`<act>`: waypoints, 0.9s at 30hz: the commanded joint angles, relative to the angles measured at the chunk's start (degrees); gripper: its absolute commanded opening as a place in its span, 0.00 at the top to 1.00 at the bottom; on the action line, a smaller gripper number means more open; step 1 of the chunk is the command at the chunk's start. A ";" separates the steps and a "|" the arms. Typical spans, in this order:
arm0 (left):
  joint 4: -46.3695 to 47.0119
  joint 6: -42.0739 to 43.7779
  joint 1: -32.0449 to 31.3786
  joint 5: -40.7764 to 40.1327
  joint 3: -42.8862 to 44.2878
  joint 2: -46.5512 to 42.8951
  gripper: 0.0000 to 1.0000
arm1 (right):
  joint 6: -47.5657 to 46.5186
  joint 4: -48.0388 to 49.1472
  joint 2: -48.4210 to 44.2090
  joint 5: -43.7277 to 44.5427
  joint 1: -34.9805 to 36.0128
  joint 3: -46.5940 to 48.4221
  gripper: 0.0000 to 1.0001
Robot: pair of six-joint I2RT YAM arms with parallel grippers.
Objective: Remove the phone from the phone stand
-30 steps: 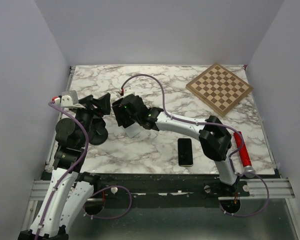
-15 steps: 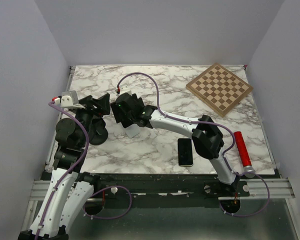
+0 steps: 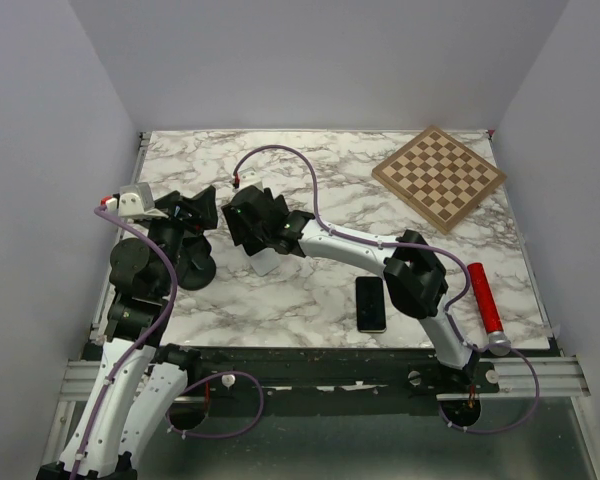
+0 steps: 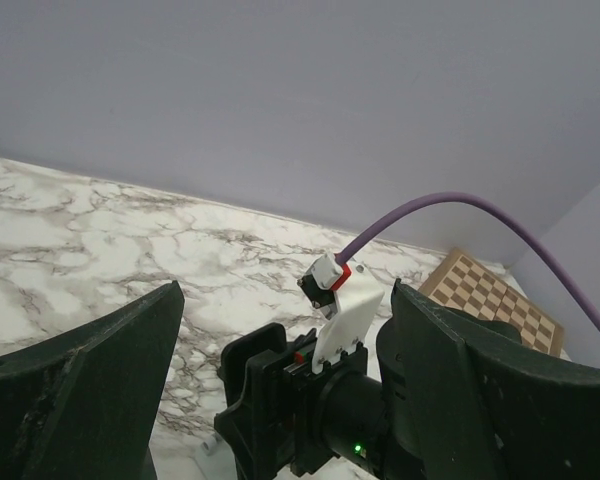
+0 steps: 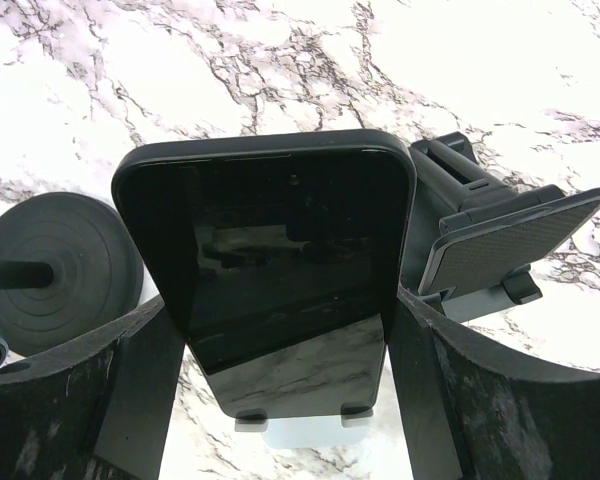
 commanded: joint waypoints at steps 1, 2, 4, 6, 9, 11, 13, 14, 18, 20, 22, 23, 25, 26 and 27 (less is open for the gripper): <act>0.10 0.61 -0.26 -1.00 1.68 -0.30 0.07 | -0.21 0.04 -1.09 1.48 0.48 0.48 0.34; 0.15 0.61 -0.26 -0.97 1.62 -0.28 0.07 | -0.21 0.07 -1.51 1.57 0.53 0.36 0.36; 0.19 0.52 -0.26 -0.86 1.62 -0.29 0.07 | -0.24 0.38 -2.44 1.82 0.49 -0.08 0.37; 0.15 0.43 -0.24 -0.96 1.59 -0.32 0.07 | 0.02 0.48 -3.53 1.93 0.48 -0.35 0.40; 0.19 0.43 -0.26 -0.97 1.53 -0.39 0.07 | 0.80 0.69 -4.98 1.86 0.49 -0.43 0.47; 0.23 0.39 -0.26 -0.97 1.53 -0.44 0.07 | 1.39 1.25 -6.18 1.62 0.48 -0.84 0.49; 0.23 0.35 -0.26 -0.95 1.53 -0.35 0.07 | 1.86 1.45 -7.47 1.58 0.48 -1.05 0.51; 0.23 0.34 -0.26 -0.98 1.53 -0.30 0.07 | 2.19 1.32 -8.05 1.60 0.52 -1.13 0.52; 0.23 0.34 -0.26 -1.05 1.53 -0.44 0.07 | 4.29 0.74 -11.74 2.50 0.50 -2.75 0.63; 0.16 0.34 -0.26 -1.06 1.53 -0.50 0.07 | 5.26 0.74 -14.78 2.75 0.48 -5.47 0.66; 0.21 0.34 -0.26 -0.86 1.53 -0.45 0.07 | 6.40 0.29 -17.96 3.40 0.48 -8.67 0.66; 0.23 0.26 -0.26 -0.73 1.53 -0.51 0.07 | 7.09 -0.06 -19.63 3.95 0.50 -10.50 0.66; 0.31 0.18 -0.26 -0.47 1.53 -0.58 0.07 | 8.06 -0.62 -23.76 5.08 0.52 -15.28 0.68; 0.32 0.17 -0.21 -0.29 1.53 -0.60 0.07 | 8.51 -1.08 -26.17 5.89 0.50 -18.09 0.69; 0.37 0.08 -0.26 -0.21 1.53 -0.52 0.07 | 9.03 -1.46 -28.19 6.81 0.48 -20.43 0.71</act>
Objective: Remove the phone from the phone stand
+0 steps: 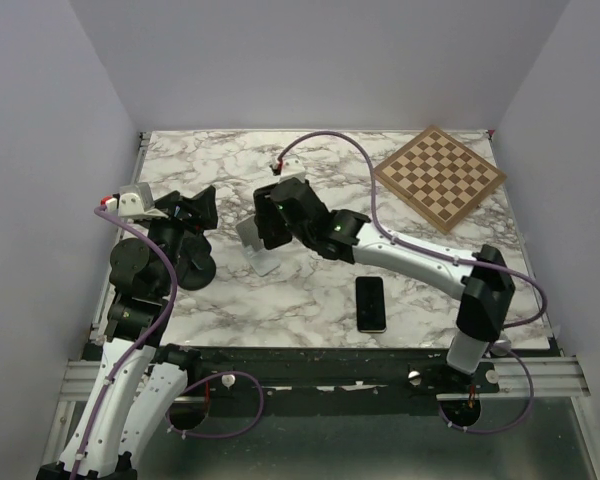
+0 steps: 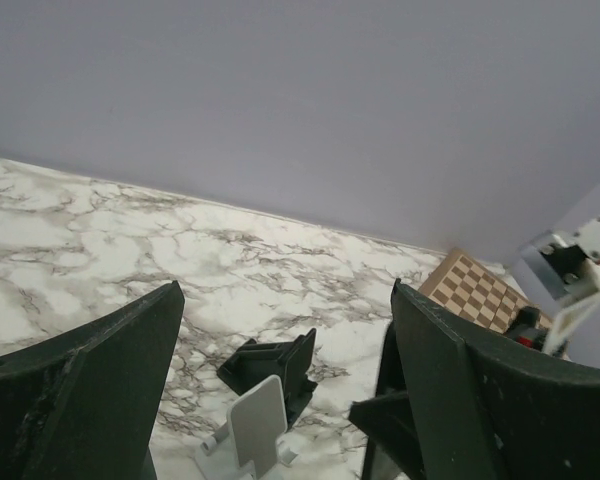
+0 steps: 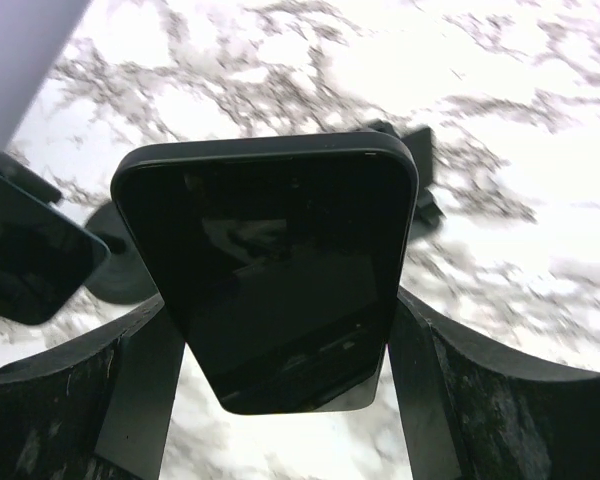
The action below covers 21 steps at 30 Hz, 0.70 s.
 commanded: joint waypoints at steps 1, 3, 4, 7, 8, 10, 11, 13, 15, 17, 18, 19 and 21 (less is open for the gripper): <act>0.41 0.03 -0.26 -0.05 1.53 -0.47 0.07 | 3.83 -1.43 -10.07 5.92 0.46 -9.69 0.72; 0.45 -0.10 -0.26 0.21 1.53 -0.30 0.07 | 4.99 -3.08 -14.80 7.94 0.42 -14.42 0.74; 0.49 -0.10 -0.26 0.37 1.53 -0.22 0.07 | 6.01 -4.49 -17.26 8.96 0.33 -16.88 0.74; 0.50 -0.27 -0.26 0.44 1.44 0.11 0.08 | 10.00 -10.21 -23.64 10.33 -1.18 -21.85 0.78; 0.50 -0.27 -0.26 0.48 1.36 0.20 0.08 | 11.01 -12.69 -26.09 9.62 -2.10 -23.48 0.79; 0.54 -0.44 -0.26 0.61 1.35 0.22 0.08 | 12.37 -16.76 -30.04 8.05 -4.87 -25.92 0.79; 0.66 -0.45 -0.26 0.61 1.35 0.25 0.08 | 13.05 -19.37 -31.67 7.52 -6.16 -26.73 0.80; 0.89 -0.58 -0.26 0.85 1.18 0.37 0.08 | 13.99 -24.09 -34.99 6.86 -9.03 -28.30 0.81; 0.97 -0.79 -0.26 1.24 1.09 0.56 0.08 | 14.94 -28.98 -37.43 5.26 -12.61 -29.69 0.81; 1.07 -1.05 -0.26 1.81 1.01 0.85 0.08 | 15.46 -32.80 -39.77 3.29 -16.48 -31.58 0.80; 1.15 -1.23 -0.26 1.99 1.00 1.00 0.08 | 15.46 -33.95 -40.70 2.08 -17.96 -32.55 0.80; 1.28 -1.33 -0.26 2.19 0.92 1.05 0.08 | 15.68 -35.19 -41.69 1.20 -19.02 -33.60 0.80; 1.45 -1.50 -0.26 2.50 0.84 1.09 0.08 | 15.90 -36.79 -42.52 -0.22 -20.57 -35.43 0.80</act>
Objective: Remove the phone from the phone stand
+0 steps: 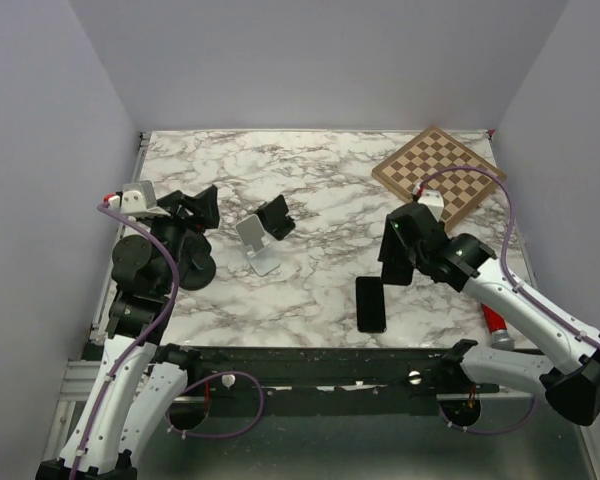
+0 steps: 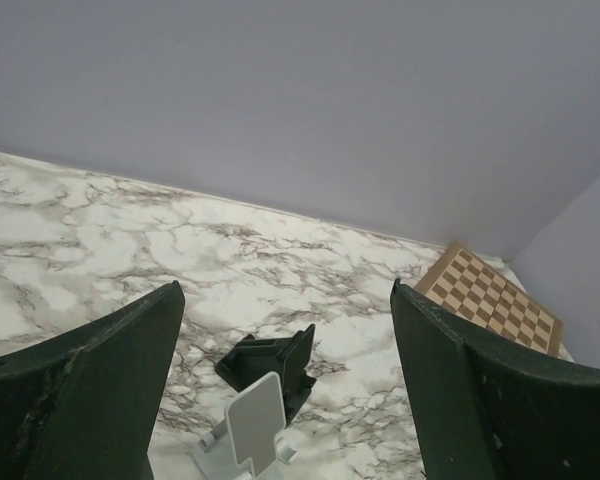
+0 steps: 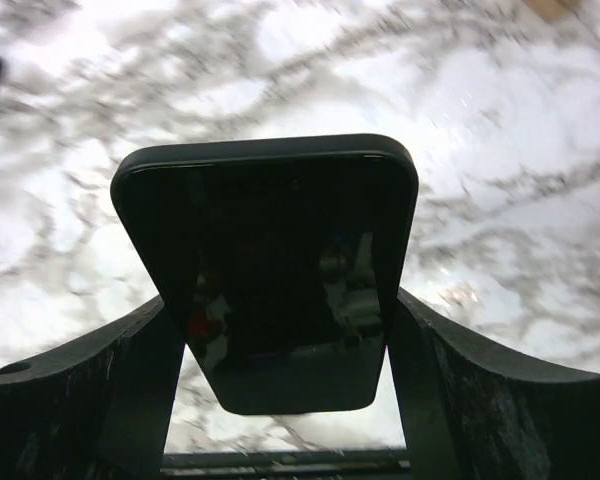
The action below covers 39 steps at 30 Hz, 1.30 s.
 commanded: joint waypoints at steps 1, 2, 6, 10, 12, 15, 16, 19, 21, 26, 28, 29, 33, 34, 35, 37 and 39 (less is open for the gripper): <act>1.29 -0.87 -0.31 2.04 0.87 0.04 0.08 | 2.64 -8.90 -1.80 -4.60 -2.39 -3.10 0.80; 1.28 -0.95 -0.35 2.07 0.83 0.06 0.08 | 3.20 -9.61 -1.18 -4.98 -2.40 -2.48 0.80; 1.33 -0.88 -0.59 1.91 0.74 -0.34 0.08 | 5.72 -13.69 3.63 -2.85 -2.79 -0.17 0.80; 1.22 -0.56 -0.92 1.56 0.74 -0.78 0.08 | 6.19 -14.00 8.11 -3.72 -2.87 -0.67 0.80; 1.18 -0.45 -1.05 1.48 0.74 -0.95 0.08 | 6.72 -14.29 10.11 -3.88 -2.94 -1.11 0.80; 1.32 -0.51 -1.27 1.60 0.69 -1.06 0.08 | 7.01 -13.93 12.78 -4.66 -3.03 -1.28 0.80; 1.38 -0.43 -1.31 1.66 0.66 -1.05 0.08 | 6.85 -13.85 13.50 -4.77 -3.02 -0.97 0.80; 1.42 -0.43 -1.49 1.65 0.65 -1.22 0.08 | 6.47 -15.00 16.46 -2.76 -3.24 0.17 0.80; 1.38 -0.30 -1.60 1.56 0.65 -1.29 0.08 | 5.82 -16.31 18.89 -1.79 -3.68 0.50 0.80; 1.35 -0.17 -1.75 1.51 0.65 -1.38 0.08 | 3.62 -15.76 22.81 -4.60 -4.26 -0.77 0.79; 1.38 -0.17 -1.75 1.48 0.65 -1.29 0.08 | 3.18 -15.39 23.68 -6.19 -4.32 -1.17 0.78; 1.32 -0.17 -1.75 1.56 0.67 -1.30 0.08 | 3.30 -15.68 24.21 -6.03 -4.40 -1.09 0.78; 1.29 -0.26 -1.99 1.56 0.74 -1.34 0.08 | 4.45 -16.61 26.47 -4.45 -4.50 -0.82 0.78; 1.28 -0.25 -2.08 1.56 0.74 -1.31 0.08 | 4.58 -16.49 26.92 -4.43 -4.51 -1.03 0.77; 1.29 -0.22 -2.16 1.47 0.74 -1.22 0.08 | 4.79 -16.47 27.53 -4.28 -4.51 -1.27 0.77; 1.29 -0.19 -2.28 1.54 0.74 -1.04 0.08 | 5.01 -16.16 28.69 -4.19 -4.50 -1.76 0.77; 1.38 -0.22 -2.36 1.65 0.74 -0.96 0.08 | 5.47 -16.14 29.75 -3.42 -4.50 -1.98 0.75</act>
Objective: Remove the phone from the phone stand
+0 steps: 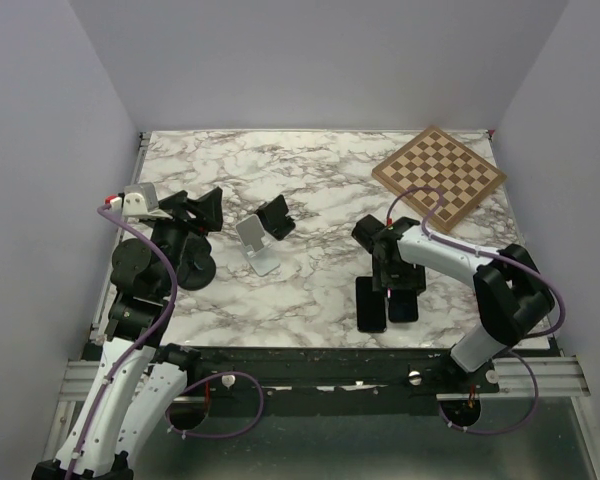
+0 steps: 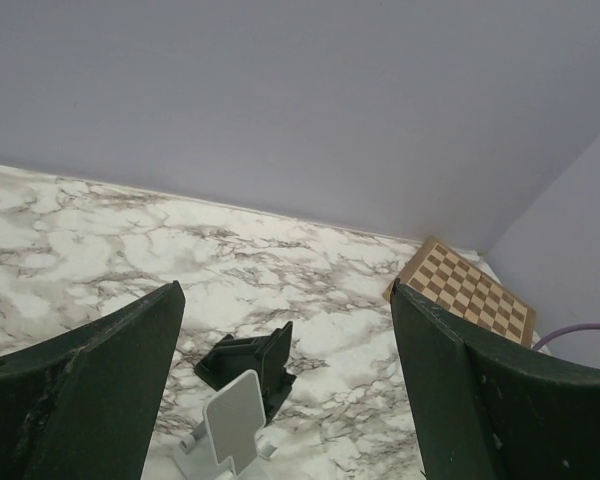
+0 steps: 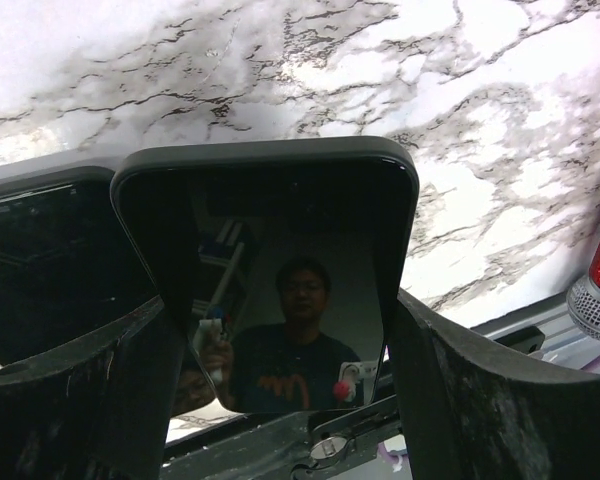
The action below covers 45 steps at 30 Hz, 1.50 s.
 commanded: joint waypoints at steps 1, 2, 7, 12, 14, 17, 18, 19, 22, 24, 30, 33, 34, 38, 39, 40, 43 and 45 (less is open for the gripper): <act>1.05 0.25 -0.44 0.82 0.74 -0.13 0.08 | 1.45 -1.86 2.30 1.99 -0.26 -0.80 0.73; 1.04 0.23 -0.47 0.82 0.74 -0.09 0.08 | 1.72 -1.97 2.74 2.38 -0.26 -0.71 0.72; 0.96 0.14 -0.55 0.95 0.74 -0.08 0.08 | 2.07 -0.83 3.63 2.58 -0.26 -1.74 0.63; 1.07 -0.04 -0.69 1.15 0.74 0.25 0.08 | 1.48 -0.32 4.69 1.78 -0.27 -2.03 0.45; 1.09 -0.04 -0.75 1.15 0.80 0.17 0.08 | 1.28 -0.07 4.43 1.75 -0.28 -2.12 0.37; 0.92 0.05 -0.74 1.06 0.83 0.01 0.08 | 1.09 0.11 4.21 1.62 -0.30 -2.10 0.29; 0.92 0.05 -0.75 1.12 0.83 -0.02 0.08 | 1.07 0.17 4.36 1.49 -0.29 -2.12 0.26; 0.92 0.05 -0.75 1.19 0.83 0.02 0.08 | 0.97 0.25 4.50 1.37 -0.31 -2.10 0.24; 0.97 0.05 -0.84 1.17 0.83 -0.03 0.08 | 0.69 0.24 5.00 1.12 -0.30 -2.03 0.19; 1.00 0.05 -0.93 1.15 0.81 0.02 0.08 | 0.61 0.33 5.03 0.99 -0.27 -2.05 0.18; 1.09 0.05 -1.01 1.59 0.83 0.02 0.08 | 0.64 0.51 4.41 1.05 -0.27 -2.13 0.08; 1.02 0.14 -1.02 1.52 0.83 0.00 0.08 | 0.61 0.33 4.74 1.33 -0.29 -1.96 0.07; 1.04 0.14 -1.02 1.46 0.83 -0.06 0.08 | 0.83 0.27 4.76 1.61 -0.26 -1.90 0.07; 1.01 0.23 -1.02 1.41 0.83 -0.04 0.08 | 1.77 -0.59 3.18 3.88 -0.26 -1.19 0.07; 1.01 0.23 -1.01 1.44 0.83 0.02 0.08 | 1.91 -1.03 2.58 4.45 -0.32 -0.83 0.07; 1.00 0.23 -0.97 1.47 0.83 0.01 0.08 | 2.09 -1.48 1.98 4.95 -0.26 -0.36 0.07; 1.05 0.31 -1.00 1.63 0.91 0.03 0.08 | 1.89 -2.46 -0.45 5.66 -0.26 1.43 0.07; 1.10 0.40 -1.02 1.69 0.83 0.04 0.08 | 1.83 -3.06 -2.09 6.20 -0.17 2.78 0.07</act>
